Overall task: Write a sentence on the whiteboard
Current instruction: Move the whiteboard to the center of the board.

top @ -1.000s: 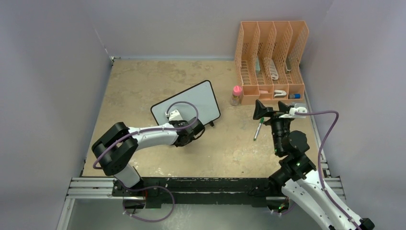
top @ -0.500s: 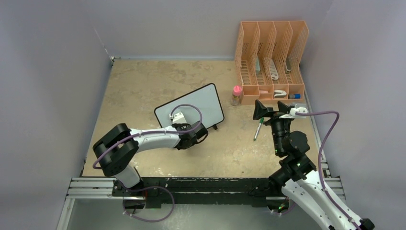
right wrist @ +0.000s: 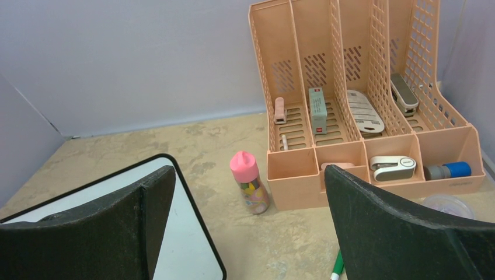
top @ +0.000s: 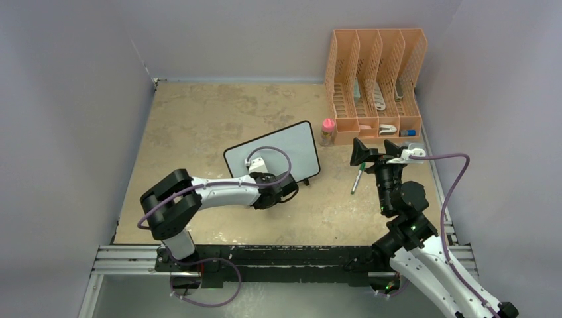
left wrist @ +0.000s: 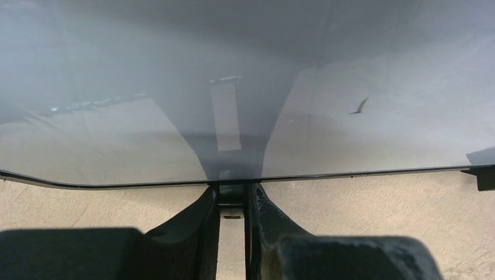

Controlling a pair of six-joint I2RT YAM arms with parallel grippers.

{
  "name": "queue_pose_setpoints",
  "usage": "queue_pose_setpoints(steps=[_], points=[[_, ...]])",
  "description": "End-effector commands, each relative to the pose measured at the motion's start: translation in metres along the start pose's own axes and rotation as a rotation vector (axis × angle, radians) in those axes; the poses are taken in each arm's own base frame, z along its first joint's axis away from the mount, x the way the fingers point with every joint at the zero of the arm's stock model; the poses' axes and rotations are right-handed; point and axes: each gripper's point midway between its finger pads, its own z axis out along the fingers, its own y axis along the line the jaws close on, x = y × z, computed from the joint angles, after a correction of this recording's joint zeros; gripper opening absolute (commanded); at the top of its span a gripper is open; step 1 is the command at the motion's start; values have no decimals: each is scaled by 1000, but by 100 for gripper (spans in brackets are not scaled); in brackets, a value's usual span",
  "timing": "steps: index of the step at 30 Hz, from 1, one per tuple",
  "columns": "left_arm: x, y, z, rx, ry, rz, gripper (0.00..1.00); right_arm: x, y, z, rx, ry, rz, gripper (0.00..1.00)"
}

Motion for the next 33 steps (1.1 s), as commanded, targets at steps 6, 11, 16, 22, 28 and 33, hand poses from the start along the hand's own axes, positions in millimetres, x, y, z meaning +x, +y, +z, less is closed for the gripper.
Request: queue_pose_setpoints(steps=[6, 11, 16, 22, 28, 33], points=[[23, -3, 1, -67, 79, -28, 0, -25, 6, 0, -21, -65, 44, 99], [22, -8, -6, -38, 84, -16, 14, -26, 6, 0, -19, -65, 44, 99], [16, -26, -27, 34, 93, 34, 29, -25, 6, 1, -14, -59, 47, 99], [-4, -40, -67, 145, 86, 65, 48, -27, 4, 2, 7, -54, 56, 99], [-36, -50, -116, 291, 46, 136, 63, -27, 6, 4, 35, -4, 121, 99], [-79, -47, -149, 383, -55, 209, 72, -21, 11, 10, 74, 87, 193, 99]])
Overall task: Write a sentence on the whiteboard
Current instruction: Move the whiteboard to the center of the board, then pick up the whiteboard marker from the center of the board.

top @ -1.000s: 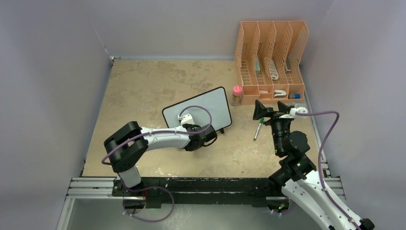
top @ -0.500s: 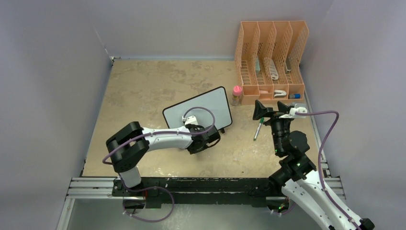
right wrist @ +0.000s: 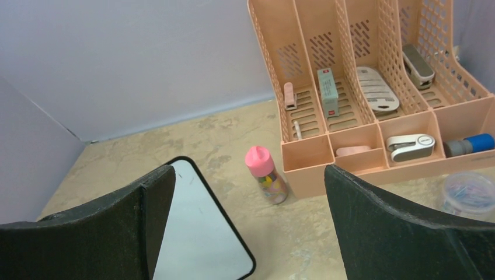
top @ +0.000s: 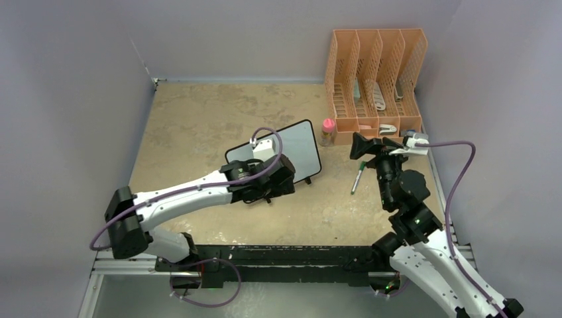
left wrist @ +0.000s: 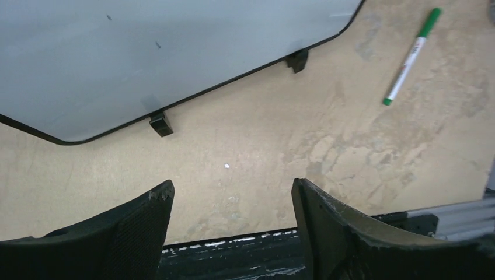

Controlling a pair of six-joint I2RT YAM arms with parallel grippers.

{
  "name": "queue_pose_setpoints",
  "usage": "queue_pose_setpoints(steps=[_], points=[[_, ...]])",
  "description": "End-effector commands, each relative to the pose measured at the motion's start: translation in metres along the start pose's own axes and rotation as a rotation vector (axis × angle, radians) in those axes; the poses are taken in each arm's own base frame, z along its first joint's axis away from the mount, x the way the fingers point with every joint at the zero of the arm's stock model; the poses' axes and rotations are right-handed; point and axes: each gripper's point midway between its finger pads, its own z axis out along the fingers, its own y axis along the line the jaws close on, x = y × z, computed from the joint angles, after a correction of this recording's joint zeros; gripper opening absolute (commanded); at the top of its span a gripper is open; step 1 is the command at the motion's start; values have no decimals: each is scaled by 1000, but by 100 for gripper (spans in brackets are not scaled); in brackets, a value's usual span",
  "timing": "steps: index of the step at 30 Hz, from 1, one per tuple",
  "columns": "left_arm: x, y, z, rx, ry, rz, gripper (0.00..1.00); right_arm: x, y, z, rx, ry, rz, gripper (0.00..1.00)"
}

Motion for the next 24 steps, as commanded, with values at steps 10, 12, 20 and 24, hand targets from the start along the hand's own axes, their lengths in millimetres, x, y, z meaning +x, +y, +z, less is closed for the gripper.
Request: queue_pose_setpoints(steps=[10, 12, 20, 24], points=[[-145, 23, -100, 171, -317, 201, 82, 45, -4, 17, 281, 306, 177, 99], [-161, 30, -116, 169, -365, 218, 83, 64, -7, 18, 313, 384, 138, 99], [-204, 73, -146, 112, -499, 199, 90, 126, -25, 15, 407, 632, 123, 99], [-214, 87, -135, 100, -479, 179, 91, 149, -63, 15, 490, 727, 139, 98]])
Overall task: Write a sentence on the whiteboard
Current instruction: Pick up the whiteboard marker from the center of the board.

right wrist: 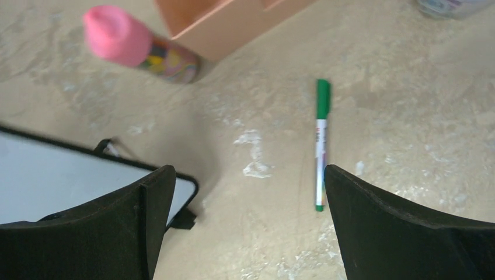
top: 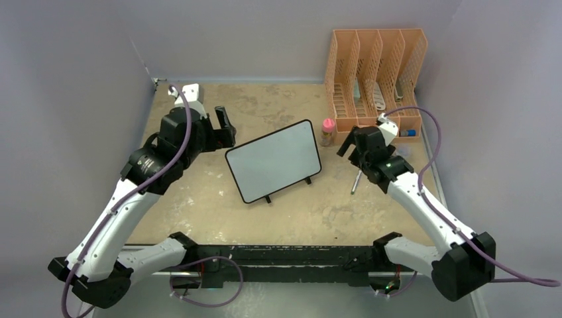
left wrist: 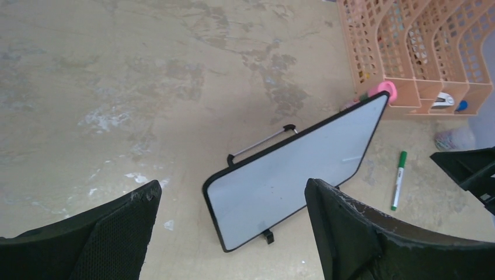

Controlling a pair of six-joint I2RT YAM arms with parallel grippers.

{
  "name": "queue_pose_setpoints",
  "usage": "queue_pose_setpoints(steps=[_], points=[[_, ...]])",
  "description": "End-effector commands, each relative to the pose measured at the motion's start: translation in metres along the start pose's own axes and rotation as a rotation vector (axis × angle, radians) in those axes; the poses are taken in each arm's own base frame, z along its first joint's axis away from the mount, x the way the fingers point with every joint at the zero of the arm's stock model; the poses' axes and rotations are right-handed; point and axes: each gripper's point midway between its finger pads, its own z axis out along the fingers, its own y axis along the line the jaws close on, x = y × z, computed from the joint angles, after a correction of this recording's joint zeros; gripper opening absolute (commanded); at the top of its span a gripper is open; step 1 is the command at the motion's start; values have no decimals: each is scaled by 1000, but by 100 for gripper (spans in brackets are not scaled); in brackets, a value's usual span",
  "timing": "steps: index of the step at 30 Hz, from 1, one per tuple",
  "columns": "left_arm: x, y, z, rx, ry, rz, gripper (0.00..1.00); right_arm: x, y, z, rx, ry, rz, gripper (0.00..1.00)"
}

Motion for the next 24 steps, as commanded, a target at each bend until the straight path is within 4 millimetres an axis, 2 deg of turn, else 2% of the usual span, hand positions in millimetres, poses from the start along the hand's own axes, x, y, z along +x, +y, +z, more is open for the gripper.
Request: queue_pose_setpoints(steps=[1, 4, 7, 11, 15, 24], points=[[-9, 12, 11, 8, 5, 21, 92, 9, -26, 16, 56, 98, 49, 98], [-14, 22, 21, 19, -2, -6, 93, 19, -41, 29, 103, 141, 39, 96], [-19, 40, 31, 11, 11, -59, 93, 35, -55, 43, 152, 209, 31, 95], [-28, 53, 33, 19, -3, -105, 94, 55, -66, 55, 192, 279, 28, 87], [-20, 65, 36, -23, 2, -99, 94, 70, -76, 62, 232, 330, 9, 79], [-9, 62, 30, 34, -29, -58, 95, 86, -76, 75, 249, 397, 7, 60]])
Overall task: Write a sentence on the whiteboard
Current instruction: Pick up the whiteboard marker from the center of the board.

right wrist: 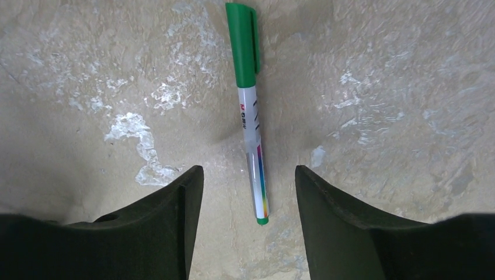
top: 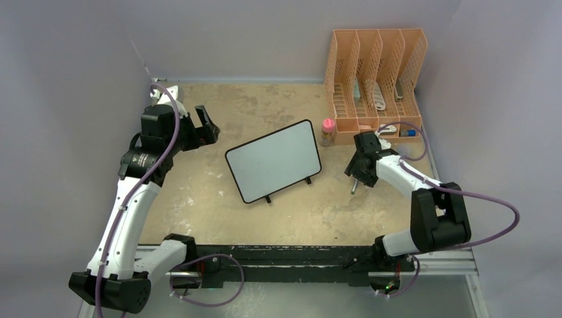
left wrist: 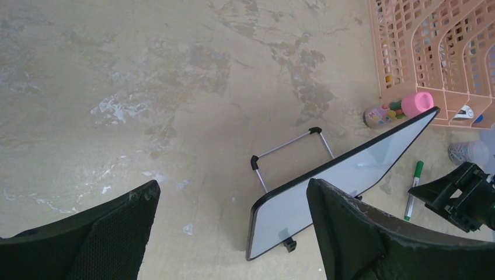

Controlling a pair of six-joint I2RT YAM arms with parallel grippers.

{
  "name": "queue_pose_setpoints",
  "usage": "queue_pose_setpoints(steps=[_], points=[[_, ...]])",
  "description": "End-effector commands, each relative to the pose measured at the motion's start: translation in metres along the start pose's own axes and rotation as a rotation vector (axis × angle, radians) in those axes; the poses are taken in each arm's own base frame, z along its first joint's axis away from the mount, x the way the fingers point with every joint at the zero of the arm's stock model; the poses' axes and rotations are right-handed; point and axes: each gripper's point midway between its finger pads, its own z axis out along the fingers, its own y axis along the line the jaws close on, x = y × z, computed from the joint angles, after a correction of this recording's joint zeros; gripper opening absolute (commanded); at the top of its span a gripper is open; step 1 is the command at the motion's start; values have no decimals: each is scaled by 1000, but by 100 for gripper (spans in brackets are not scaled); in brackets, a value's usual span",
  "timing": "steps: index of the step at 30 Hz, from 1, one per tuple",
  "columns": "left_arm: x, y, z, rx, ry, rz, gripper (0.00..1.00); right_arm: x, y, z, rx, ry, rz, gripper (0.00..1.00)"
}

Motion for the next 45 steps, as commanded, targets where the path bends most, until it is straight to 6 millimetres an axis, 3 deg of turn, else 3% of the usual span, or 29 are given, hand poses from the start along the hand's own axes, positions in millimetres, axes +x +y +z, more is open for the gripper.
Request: queue_pose_setpoints(steps=[1, 11, 23, 27, 30, 37, 45], points=[[-15, -10, -9, 71, -85, 49, 95, -1, 4, 4, -10, 18, 4, 58], [-12, -13, -14, 106, -87, 99, 96, 9, -2, 16, 24, 49, -7, 38], [-6, -33, -13, 222, -39, 144, 97, 23, -10, 29, 65, 93, -35, 23], [-6, -39, -16, 257, -29, 148, 97, 19, -10, 27, 64, 71, -31, 10], [-6, -46, -20, 290, -23, 145, 97, 7, -7, 19, 47, 28, -37, 0], [-6, -71, -33, 422, 9, 120, 98, -14, 14, -12, -51, -59, -84, 0], [-5, -99, -49, 566, 94, 61, 98, -25, 78, -84, -267, -193, -222, 0]])
